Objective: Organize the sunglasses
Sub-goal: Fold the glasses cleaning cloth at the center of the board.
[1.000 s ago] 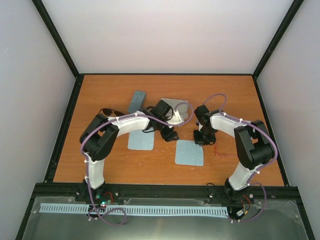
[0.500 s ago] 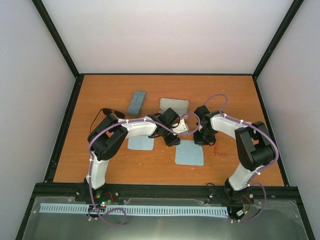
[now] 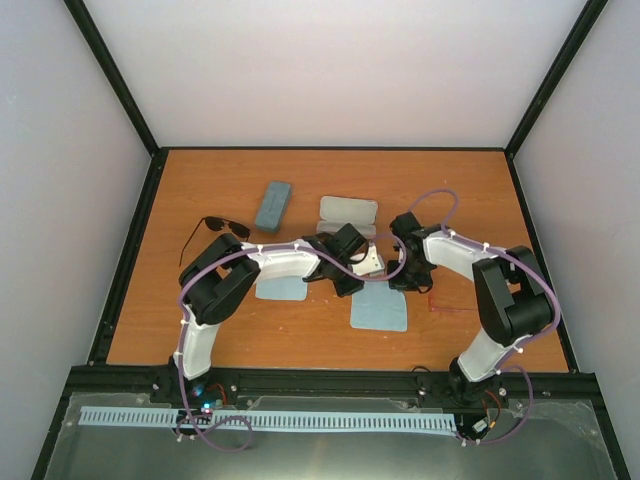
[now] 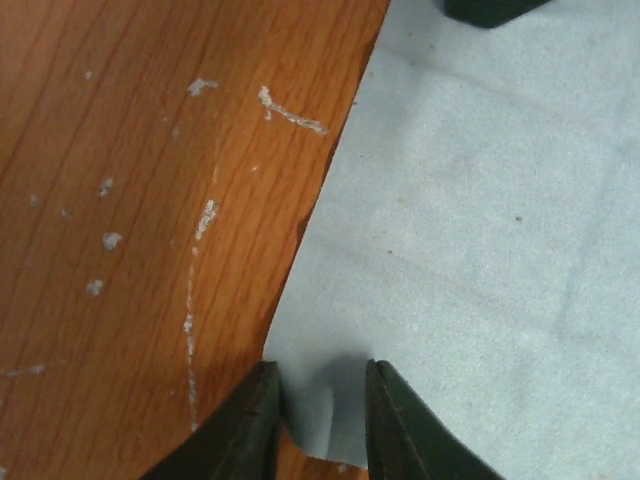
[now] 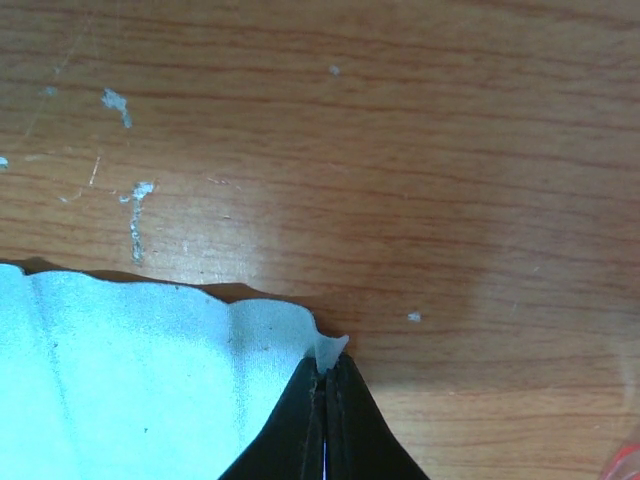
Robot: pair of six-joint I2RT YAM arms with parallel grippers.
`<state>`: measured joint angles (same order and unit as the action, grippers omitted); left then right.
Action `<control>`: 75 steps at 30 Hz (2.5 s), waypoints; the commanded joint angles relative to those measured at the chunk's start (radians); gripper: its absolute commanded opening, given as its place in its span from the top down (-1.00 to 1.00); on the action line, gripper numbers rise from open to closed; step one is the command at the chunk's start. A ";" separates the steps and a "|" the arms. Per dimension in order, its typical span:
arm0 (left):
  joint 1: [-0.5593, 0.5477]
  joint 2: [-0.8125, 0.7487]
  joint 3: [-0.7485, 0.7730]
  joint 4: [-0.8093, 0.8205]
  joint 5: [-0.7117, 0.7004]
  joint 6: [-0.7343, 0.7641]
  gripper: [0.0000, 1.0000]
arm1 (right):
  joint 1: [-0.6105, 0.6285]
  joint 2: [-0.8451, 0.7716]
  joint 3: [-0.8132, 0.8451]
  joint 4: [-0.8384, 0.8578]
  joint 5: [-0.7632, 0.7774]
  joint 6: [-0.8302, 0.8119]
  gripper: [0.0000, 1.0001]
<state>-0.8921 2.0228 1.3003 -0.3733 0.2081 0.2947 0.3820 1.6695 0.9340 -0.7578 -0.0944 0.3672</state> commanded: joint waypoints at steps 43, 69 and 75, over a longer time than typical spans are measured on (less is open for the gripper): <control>0.045 -0.116 -0.026 0.096 -0.132 -0.020 0.99 | -0.023 -0.057 0.018 0.117 0.012 -0.056 0.94; -0.034 -0.163 -0.137 0.091 -0.062 -0.043 0.94 | -0.024 -0.115 -0.157 0.201 -0.104 -0.056 0.76; -0.035 -0.166 -0.149 0.096 -0.049 -0.050 0.92 | -0.023 -0.136 -0.177 0.214 -0.119 -0.057 0.69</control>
<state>-0.9123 1.8874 1.1572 -0.2855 0.1356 0.2668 0.3595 1.5524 0.7856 -0.5552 -0.1993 0.3111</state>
